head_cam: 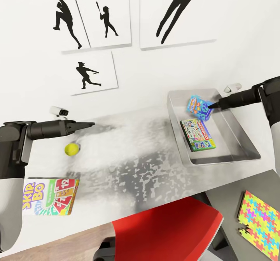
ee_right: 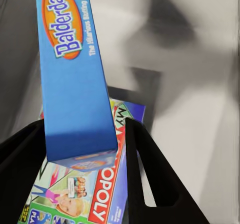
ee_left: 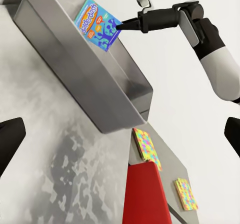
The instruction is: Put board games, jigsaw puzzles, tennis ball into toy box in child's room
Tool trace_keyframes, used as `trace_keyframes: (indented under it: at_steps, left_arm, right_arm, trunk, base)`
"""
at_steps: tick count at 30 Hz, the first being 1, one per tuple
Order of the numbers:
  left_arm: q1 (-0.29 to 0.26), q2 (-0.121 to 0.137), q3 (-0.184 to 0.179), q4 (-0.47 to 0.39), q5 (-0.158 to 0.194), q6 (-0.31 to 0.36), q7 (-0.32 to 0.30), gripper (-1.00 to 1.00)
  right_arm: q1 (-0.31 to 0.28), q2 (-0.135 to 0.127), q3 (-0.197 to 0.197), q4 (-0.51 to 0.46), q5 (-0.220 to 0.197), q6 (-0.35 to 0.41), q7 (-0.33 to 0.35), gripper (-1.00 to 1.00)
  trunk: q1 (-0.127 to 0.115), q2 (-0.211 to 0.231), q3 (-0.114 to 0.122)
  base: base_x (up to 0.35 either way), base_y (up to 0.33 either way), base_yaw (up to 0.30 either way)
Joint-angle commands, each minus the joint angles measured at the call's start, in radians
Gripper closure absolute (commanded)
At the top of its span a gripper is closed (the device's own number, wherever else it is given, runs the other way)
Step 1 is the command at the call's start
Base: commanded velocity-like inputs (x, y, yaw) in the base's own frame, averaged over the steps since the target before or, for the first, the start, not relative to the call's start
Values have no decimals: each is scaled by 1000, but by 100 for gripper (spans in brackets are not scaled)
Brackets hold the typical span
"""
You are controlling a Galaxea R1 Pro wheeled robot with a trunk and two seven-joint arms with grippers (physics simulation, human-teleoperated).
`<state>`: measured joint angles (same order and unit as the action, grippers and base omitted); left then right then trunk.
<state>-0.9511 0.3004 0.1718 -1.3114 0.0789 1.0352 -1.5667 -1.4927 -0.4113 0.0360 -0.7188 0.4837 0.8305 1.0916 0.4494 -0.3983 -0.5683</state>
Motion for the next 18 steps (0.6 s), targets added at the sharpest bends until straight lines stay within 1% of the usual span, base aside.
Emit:
trace_keyframes:
  at_steps: [1,4,10,18]
  left_arm:
    - [-1,0,0,0,-1,11,-4,-100]
    - [-2,0,0,0,-1,11,-4,-100]
    - [-3,0,-1,0,-1,11,-4,-100]
    - [-3,1,-2,0,-1,11,-4,-100]
  right_arm:
    - [-1,0,-2,-1,8,4,4,100]
    - [-1,2,-13,-1,8,4,-20,100]
    - [-1,5,-21,2,6,4,-58,100]
    - [-1,9,-53,8,3,5,-67,100]
  trunk:
    - [1,-2,-1]
    - [1,-2,-1]
    - [1,-2,-1]
    - [1,-2,-1]
  base:
    - [0,0,0]
    - [0,0,0]
    - [0,0,0]
    - [0,0,0]
